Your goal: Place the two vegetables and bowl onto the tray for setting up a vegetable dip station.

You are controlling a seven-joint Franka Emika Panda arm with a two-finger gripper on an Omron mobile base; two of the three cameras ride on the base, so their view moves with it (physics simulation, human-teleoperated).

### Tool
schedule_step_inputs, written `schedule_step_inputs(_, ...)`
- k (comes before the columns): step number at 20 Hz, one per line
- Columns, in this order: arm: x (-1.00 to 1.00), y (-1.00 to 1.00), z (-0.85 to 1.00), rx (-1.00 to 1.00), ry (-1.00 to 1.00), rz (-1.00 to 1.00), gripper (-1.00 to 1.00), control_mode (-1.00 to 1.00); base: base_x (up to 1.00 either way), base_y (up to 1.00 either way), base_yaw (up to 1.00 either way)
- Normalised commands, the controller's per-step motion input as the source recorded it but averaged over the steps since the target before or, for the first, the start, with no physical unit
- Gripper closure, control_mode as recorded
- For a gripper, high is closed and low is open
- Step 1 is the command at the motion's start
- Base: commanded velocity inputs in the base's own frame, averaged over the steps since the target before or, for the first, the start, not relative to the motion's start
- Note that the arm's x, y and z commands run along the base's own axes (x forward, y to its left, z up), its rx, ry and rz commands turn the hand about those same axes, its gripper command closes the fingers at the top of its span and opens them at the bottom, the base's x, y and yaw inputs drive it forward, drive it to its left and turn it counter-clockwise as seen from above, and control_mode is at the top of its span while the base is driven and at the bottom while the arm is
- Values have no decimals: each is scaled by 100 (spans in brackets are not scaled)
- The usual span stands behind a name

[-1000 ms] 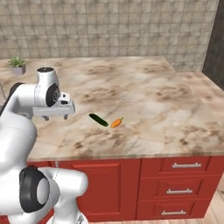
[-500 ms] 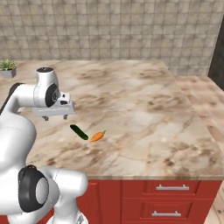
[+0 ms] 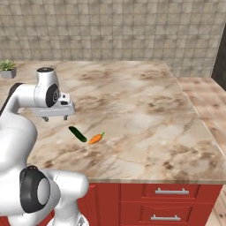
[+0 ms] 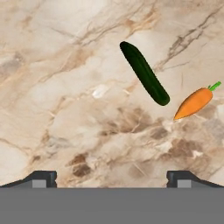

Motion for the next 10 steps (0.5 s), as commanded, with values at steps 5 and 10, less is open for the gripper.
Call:
schedule_step_inputs(5, 0, 0, 0, 0, 0, 0, -100, 100, 0, 0, 0)
schedule_step_inputs(10, 7, 0, 0, 0, 0, 0, -100, -100, 0, 0, 0)
